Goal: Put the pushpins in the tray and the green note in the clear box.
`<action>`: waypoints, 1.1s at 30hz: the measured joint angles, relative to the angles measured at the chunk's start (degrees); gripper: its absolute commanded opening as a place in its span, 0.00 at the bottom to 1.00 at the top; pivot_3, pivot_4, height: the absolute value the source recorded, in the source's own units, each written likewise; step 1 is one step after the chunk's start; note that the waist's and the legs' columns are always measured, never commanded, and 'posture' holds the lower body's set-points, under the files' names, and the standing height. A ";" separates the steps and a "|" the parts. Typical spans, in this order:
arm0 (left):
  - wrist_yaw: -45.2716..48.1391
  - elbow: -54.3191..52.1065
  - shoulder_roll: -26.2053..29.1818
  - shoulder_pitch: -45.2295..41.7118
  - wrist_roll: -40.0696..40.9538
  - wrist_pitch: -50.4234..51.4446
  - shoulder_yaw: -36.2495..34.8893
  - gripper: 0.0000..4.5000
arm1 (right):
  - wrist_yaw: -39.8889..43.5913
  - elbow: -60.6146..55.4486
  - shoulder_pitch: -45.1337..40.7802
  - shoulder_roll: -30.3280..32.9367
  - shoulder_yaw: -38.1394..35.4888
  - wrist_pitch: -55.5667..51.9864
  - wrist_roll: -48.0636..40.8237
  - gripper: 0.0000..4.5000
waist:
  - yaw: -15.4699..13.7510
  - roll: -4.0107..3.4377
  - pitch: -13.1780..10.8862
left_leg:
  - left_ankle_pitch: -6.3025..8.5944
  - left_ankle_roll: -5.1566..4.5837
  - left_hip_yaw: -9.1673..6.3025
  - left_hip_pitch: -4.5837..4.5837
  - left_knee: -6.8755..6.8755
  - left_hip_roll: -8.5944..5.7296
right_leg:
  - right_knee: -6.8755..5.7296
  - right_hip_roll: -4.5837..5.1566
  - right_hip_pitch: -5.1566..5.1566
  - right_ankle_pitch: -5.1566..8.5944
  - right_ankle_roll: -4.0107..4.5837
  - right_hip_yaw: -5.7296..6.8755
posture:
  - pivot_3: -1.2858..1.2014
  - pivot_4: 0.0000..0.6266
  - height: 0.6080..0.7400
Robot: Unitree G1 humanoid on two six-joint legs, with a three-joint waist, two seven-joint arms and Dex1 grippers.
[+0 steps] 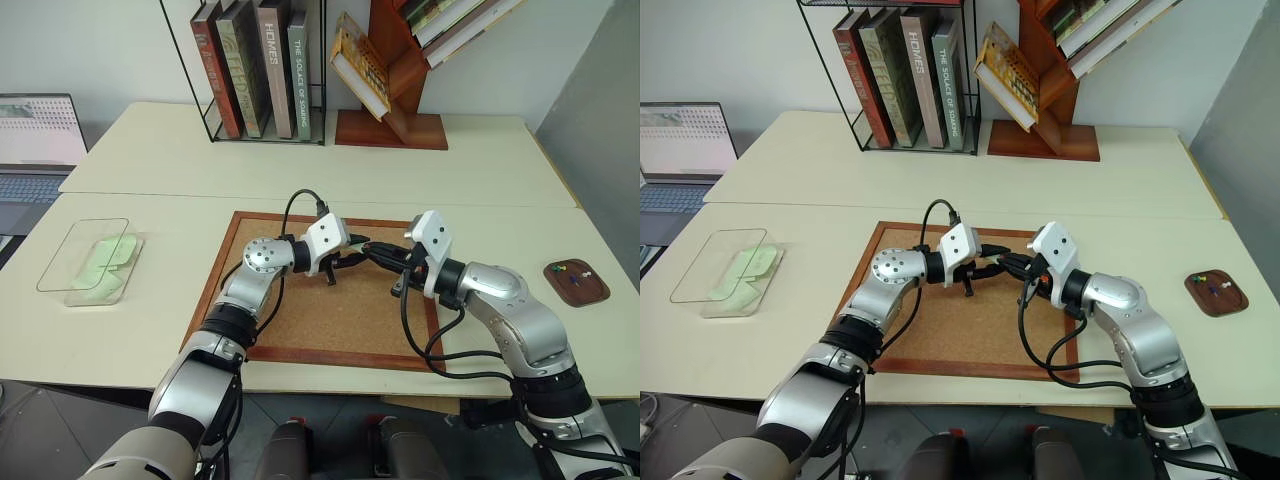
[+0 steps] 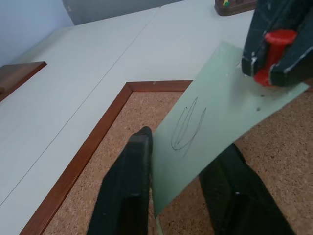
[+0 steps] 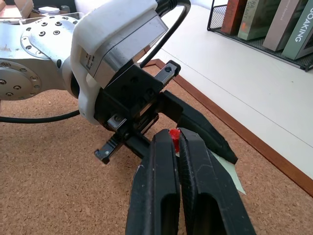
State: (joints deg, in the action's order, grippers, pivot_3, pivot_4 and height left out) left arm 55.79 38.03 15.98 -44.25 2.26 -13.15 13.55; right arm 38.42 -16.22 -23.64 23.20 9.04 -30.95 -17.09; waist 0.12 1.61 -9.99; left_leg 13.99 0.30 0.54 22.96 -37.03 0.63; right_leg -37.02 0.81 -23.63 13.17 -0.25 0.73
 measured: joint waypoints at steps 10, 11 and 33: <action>3.76 -1.38 -0.02 1.27 1.67 0.80 -0.37 0.01 | -0.91 0.00 -0.05 -0.64 -0.94 -1.51 -1.16 0.00 | 0.00 0.00 0.00 | 0.00 0.00 0.00 0.00 -0.01 0.00 | -0.02 -0.01 0.00 0.00 0.00 -0.01 | 0.52 0.24 1.00; 3.81 -1.66 -0.02 1.41 1.75 0.89 -0.37 0.01 | -1.02 0.00 -0.07 -0.69 -1.00 -1.68 -1.23 0.00 | 0.00 0.00 0.00 | 0.00 0.00 0.00 0.00 -0.01 0.01 | -0.02 -0.01 0.00 0.00 0.00 -0.01 | 0.52 0.24 1.00; 0.68 -16.69 0.00 11.70 2.55 7.81 -0.57 0.01 | -9.07 1.09 2.54 6.53 -20.03 -6.08 -5.28 0.00 | -0.19 0.00 0.00 | 0.00 0.00 -0.01 0.00 -0.03 -0.02 | -0.04 0.06 0.03 -0.01 0.00 -0.04 | 0.52 0.24 1.00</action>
State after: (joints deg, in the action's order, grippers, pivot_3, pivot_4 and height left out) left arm 56.47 21.35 15.98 -32.55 4.82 -5.34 12.97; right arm 29.35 -15.13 -21.10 29.73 -10.99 -37.03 -22.37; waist -0.07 1.60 -9.98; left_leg 13.99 0.30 0.53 22.96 -37.05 0.61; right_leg -37.05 0.87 -23.60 13.16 -0.25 0.68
